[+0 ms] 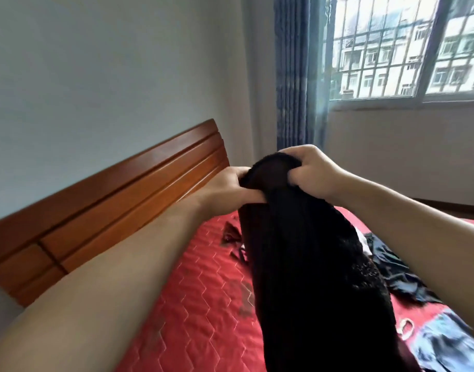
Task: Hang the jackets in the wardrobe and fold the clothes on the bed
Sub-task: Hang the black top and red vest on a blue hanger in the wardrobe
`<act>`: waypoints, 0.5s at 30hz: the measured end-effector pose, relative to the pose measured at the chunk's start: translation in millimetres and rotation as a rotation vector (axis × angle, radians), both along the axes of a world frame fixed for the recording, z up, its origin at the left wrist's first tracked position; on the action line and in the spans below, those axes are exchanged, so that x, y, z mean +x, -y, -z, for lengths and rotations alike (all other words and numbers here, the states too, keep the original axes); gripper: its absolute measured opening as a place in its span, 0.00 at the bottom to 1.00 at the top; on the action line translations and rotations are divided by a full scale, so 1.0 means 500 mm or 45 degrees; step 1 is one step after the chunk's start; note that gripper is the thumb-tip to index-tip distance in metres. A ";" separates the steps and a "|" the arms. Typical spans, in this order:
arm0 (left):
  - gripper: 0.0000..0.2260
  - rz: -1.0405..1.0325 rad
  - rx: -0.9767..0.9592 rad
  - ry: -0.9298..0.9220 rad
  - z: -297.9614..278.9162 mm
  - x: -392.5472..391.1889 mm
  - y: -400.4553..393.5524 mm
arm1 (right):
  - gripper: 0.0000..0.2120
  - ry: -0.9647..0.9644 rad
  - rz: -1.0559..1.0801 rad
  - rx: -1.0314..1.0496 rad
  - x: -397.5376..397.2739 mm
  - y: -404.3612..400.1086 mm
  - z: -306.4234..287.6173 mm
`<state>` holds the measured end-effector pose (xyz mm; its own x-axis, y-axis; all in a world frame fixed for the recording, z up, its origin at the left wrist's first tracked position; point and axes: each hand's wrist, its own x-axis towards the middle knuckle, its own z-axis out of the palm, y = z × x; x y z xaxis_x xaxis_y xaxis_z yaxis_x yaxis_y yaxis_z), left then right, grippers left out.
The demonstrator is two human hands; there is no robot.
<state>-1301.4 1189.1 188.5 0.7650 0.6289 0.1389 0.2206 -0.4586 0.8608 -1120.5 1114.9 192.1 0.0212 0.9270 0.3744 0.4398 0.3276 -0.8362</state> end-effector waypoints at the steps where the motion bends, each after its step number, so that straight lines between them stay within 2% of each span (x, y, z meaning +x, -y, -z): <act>1: 0.08 -0.036 0.043 -0.021 0.003 0.010 0.010 | 0.23 0.047 0.053 0.029 0.011 0.009 0.010; 4: 0.06 -0.174 0.138 0.022 0.017 0.050 0.040 | 0.12 0.202 0.383 0.207 0.044 0.040 0.085; 6: 0.08 -0.234 0.210 0.047 0.022 0.075 0.059 | 0.13 0.286 0.615 0.229 0.066 0.068 0.187; 9: 0.09 -0.291 0.320 -0.016 0.019 0.092 0.070 | 0.18 0.338 0.773 -0.140 0.101 0.125 0.355; 11: 0.09 -0.350 0.357 -0.080 0.019 0.086 0.069 | 0.10 0.324 0.828 -0.368 0.127 0.158 0.421; 12: 0.09 -0.375 0.391 -0.122 0.020 0.080 0.065 | 0.08 0.299 0.823 -0.427 0.143 0.168 0.433; 15: 0.07 -0.451 0.572 -0.268 0.025 0.045 0.047 | 0.10 0.266 0.755 -0.413 0.188 0.164 0.407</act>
<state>-1279.0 1165.6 175.9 0.5599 0.7650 0.3182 0.5705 -0.6345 0.5216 -1026.5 1033.1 -11.5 0.5151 0.8468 0.1325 0.6289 -0.2684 -0.7297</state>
